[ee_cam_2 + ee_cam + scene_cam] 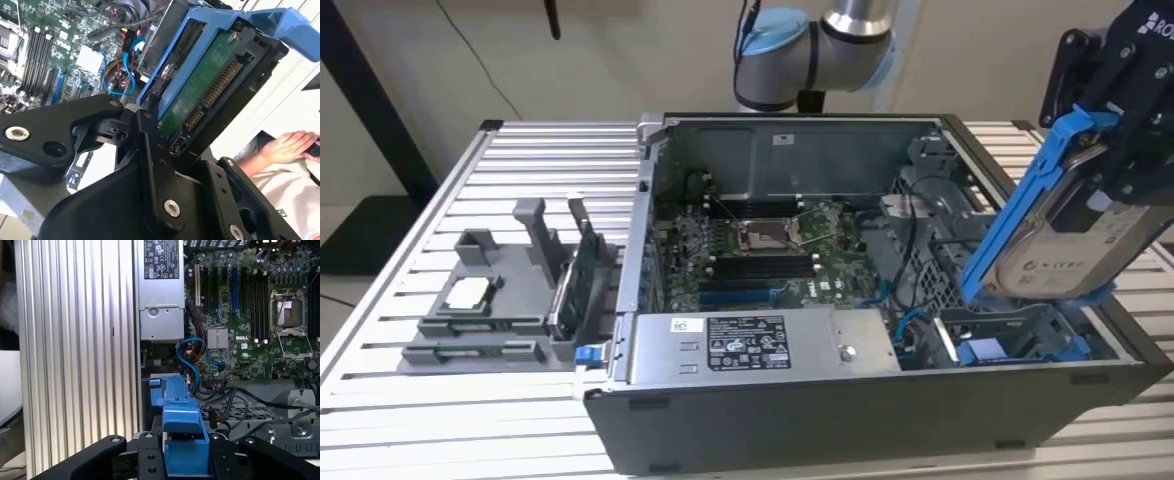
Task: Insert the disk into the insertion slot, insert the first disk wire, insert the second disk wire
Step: 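Insert the disk into the insertion slot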
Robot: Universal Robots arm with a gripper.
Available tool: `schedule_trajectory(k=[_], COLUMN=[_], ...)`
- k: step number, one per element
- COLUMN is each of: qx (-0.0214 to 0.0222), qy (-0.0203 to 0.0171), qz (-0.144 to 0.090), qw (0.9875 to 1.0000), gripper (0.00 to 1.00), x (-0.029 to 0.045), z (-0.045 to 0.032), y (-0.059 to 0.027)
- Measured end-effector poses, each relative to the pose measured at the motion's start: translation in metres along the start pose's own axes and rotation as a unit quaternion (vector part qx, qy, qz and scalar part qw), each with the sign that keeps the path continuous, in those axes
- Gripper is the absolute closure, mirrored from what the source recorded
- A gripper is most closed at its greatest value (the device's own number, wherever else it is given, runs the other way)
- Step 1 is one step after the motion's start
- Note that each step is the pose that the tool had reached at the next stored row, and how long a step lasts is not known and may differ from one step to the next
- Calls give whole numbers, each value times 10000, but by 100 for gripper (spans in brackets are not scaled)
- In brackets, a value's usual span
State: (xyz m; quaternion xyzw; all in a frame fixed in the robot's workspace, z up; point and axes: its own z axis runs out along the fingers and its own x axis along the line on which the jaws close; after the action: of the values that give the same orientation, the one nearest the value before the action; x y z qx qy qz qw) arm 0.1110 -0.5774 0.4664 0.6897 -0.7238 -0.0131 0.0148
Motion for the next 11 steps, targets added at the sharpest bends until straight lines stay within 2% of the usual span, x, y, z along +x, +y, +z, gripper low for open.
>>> schedule_trajectory(k=[11], qx=[0], qy=[0], qz=[1], qw=[10000], gripper=[67], x=[0], z=[34], y=[-2])
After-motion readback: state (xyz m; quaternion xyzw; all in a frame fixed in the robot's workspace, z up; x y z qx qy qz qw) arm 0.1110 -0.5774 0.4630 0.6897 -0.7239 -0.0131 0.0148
